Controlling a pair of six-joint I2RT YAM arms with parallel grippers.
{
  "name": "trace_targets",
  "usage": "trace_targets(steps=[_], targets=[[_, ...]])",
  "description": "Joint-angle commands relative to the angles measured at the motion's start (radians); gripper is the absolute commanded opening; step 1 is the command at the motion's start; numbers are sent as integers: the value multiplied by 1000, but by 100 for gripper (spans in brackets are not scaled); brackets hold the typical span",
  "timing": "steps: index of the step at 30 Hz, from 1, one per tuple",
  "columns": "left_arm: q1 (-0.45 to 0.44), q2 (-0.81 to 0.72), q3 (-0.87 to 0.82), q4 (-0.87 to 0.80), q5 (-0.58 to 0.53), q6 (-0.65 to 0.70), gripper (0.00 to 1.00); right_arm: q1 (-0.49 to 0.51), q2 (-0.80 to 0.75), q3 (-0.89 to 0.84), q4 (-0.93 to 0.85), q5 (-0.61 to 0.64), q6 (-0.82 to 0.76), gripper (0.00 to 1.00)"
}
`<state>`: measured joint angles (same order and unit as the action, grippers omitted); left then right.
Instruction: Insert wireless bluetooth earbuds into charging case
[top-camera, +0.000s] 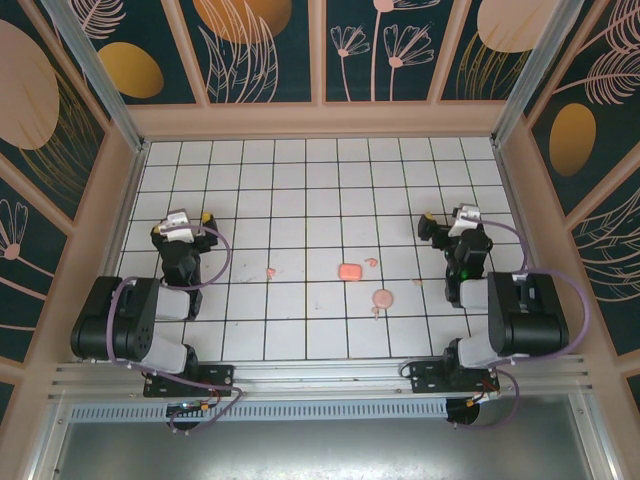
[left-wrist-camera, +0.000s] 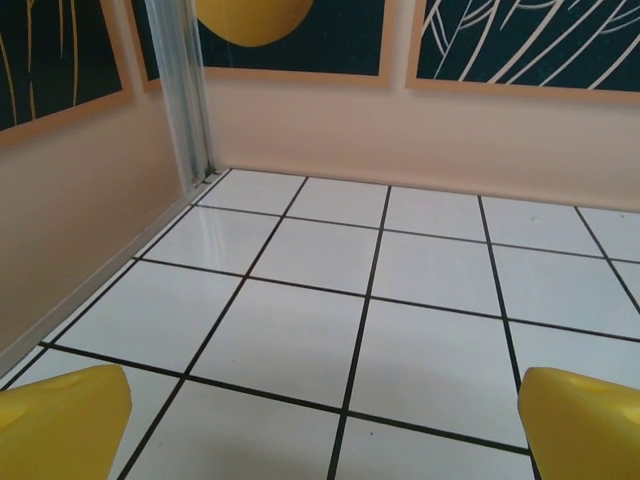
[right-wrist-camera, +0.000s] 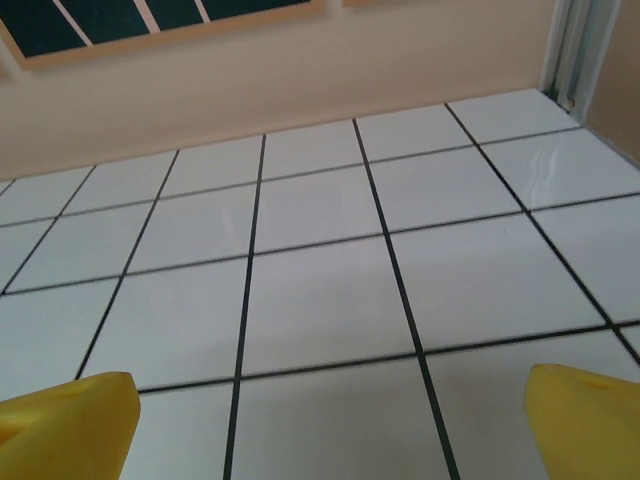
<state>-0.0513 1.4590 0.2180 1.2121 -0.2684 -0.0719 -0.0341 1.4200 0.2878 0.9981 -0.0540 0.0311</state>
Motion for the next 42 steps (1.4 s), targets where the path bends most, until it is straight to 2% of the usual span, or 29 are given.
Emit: trace_targets(steps=[1, 6, 11, 14, 18, 22, 27, 33, 42], targets=[[7, -98, 91, -222, 12, -18, 97, -8, -113, 107, -283, -5, -5, 99], [7, -181, 229, -567, 90, -89, 87, -4, -222, 269, -704, -98, 41, 99], [-17, -212, 330, -792, 330, -189, 72, 21, -230, 487, -1172, -99, 139, 99], [-93, -240, 358, -871, 329, -232, 71, 69, -229, 569, -1368, -85, 192, 99], [-194, -232, 402, -974, 349, -275, 68, 209, -228, 634, -1551, -39, 255, 99], [-270, -203, 440, -1094, 360, -311, 66, 351, -212, 644, -1650, -22, 340, 99], [-314, -210, 416, -1129, 344, -343, 66, 447, -182, 615, -1733, -19, 433, 99], [-317, -226, 401, -1154, 322, -367, 66, 498, -126, 555, -1779, -111, 440, 82], [-317, -218, 379, -1142, 318, -385, 67, 559, -36, 586, -1842, -94, 492, 76]])
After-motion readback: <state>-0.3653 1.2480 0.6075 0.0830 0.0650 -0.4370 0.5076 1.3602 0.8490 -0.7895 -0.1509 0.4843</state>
